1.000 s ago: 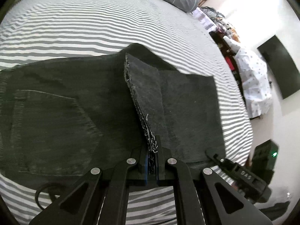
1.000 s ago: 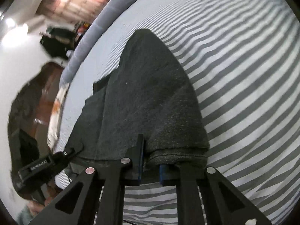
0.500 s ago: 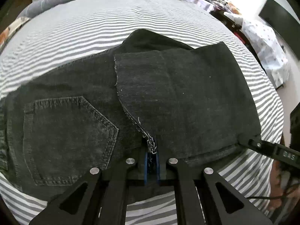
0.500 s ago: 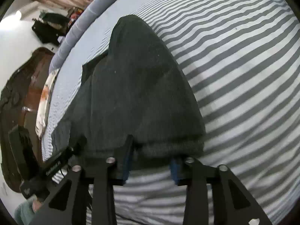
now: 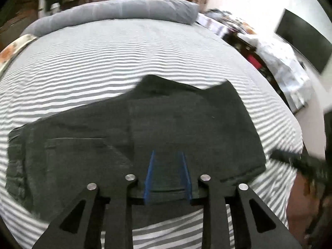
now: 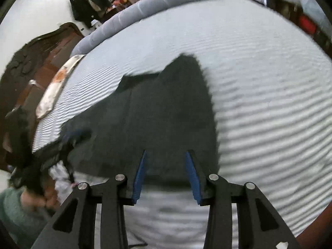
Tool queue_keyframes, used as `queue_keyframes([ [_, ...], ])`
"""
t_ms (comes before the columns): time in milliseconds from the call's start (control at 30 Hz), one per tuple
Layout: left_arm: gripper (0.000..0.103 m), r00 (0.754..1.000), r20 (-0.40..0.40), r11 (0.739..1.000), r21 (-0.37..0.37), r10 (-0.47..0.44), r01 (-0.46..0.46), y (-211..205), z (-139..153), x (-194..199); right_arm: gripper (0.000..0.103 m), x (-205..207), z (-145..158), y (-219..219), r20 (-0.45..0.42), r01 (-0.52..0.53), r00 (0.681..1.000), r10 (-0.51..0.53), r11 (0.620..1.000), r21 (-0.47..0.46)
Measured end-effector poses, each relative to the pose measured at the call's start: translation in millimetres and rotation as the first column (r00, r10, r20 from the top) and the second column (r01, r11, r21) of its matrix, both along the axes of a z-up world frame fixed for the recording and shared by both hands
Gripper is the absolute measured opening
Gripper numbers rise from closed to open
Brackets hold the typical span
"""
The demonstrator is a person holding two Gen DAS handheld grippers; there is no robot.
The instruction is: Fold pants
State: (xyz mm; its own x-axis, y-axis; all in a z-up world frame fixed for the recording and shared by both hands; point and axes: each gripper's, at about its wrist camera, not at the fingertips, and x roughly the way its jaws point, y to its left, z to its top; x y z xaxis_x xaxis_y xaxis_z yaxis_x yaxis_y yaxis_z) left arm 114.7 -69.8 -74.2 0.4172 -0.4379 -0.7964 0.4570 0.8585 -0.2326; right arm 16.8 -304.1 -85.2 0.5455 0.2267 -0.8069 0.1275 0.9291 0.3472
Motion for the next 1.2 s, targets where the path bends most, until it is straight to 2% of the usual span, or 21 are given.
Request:
queue_keyframes([
  [133, 0.028, 0.998, -0.069, 0.999, 0.035, -0.014, 0.016, -10, -23, 4, 0.037, 40, 4, -7, 0.031, 0.009, 1.0, -0.006, 0.998, -0.07],
  [267, 0.028, 0.996, -0.092, 0.995, 0.1, 0.005, 0.005, -10, -37, 14, 0.037, 86, 1, -3, 0.035, -0.005, 0.999, 0.01, 0.992, -0.124],
  [467, 0.028, 0.994, -0.107, 0.997, 0.082, 0.008, 0.001, -3, -47, 17, 0.037, 132, -21, -14, 0.0, 0.014, 1.0, -0.014, 0.983, -0.184],
  [533, 0.028, 0.995, -0.104, 0.997, 0.081, 0.003, 0.006, -1, -49, 15, 0.03, 144, -33, -15, -0.032, 0.016, 0.999, -0.024, 0.978, -0.209],
  [633, 0.028, 0.994, -0.106, 0.997, 0.072, 0.001, 0.006, 2, -51, 16, 0.026, 151, -46, -19, -0.065, 0.005, 0.998, -0.02, 0.974, -0.226],
  [833, 0.028, 0.994, -0.113, 0.997, 0.079, -0.002, 0.011, 5, -50, 12, 0.029, 130, -35, -13, -0.074, -0.011, 0.997, -0.005, 0.974, -0.225],
  [1000, 0.029, 0.995, -0.102, 0.996, 0.091, -0.013, 0.023, 7, -46, 1, 0.029, 73, -35, 3, -0.106, -0.054, 0.994, 0.03, 0.97, -0.238],
  [1200, 0.029, 0.994, -0.11, 0.996, 0.088, -0.002, 0.012, 13, -47, -7, 0.03, 14, -41, 13, -0.123, -0.041, 0.992, 0.008, 0.963, -0.265],
])
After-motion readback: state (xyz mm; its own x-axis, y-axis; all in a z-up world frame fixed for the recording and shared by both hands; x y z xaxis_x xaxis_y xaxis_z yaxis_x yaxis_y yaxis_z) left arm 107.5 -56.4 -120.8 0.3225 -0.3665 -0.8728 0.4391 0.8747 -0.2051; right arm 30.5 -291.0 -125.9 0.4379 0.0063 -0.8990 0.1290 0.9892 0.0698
